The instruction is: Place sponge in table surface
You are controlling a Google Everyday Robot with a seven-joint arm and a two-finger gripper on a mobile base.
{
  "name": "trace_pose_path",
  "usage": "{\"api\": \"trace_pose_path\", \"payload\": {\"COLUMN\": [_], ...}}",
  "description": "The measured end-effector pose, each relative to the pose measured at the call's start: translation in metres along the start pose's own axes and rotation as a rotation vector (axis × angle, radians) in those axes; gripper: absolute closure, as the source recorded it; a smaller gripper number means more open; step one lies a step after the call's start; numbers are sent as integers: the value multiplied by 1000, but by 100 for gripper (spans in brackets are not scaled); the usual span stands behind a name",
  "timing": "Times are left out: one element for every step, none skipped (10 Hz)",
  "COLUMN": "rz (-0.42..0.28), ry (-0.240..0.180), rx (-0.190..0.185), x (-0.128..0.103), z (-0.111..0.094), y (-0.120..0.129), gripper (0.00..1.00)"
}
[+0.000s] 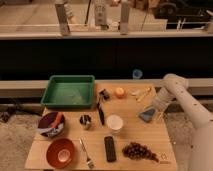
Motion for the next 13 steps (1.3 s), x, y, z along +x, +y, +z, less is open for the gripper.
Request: {"api": "trace_pose_path", "payload": {"rz": [5, 11, 11, 10, 8, 10, 11, 11, 11, 10, 9, 9, 9], "ry": [-11, -11, -11, -10, -11, -9, -9, -9, -9, -9, -10, -9, -10], "rx": [-23, -24, -23, -24, -24, -25, -24, -24, -24, -24, -25, -24, -25], "x": [-1, -1, -1, -1, -1, 0, 0, 0, 0, 0, -1, 0, 0], "z": [2, 2, 2, 2, 2, 2, 1, 1, 1, 1, 2, 1, 2], "y": [-1, 2, 2, 1, 0, 2, 3, 3, 3, 2, 1, 1, 2], "gripper": [20, 20, 20, 20, 20, 20, 20, 20, 20, 20, 20, 20, 20]}}
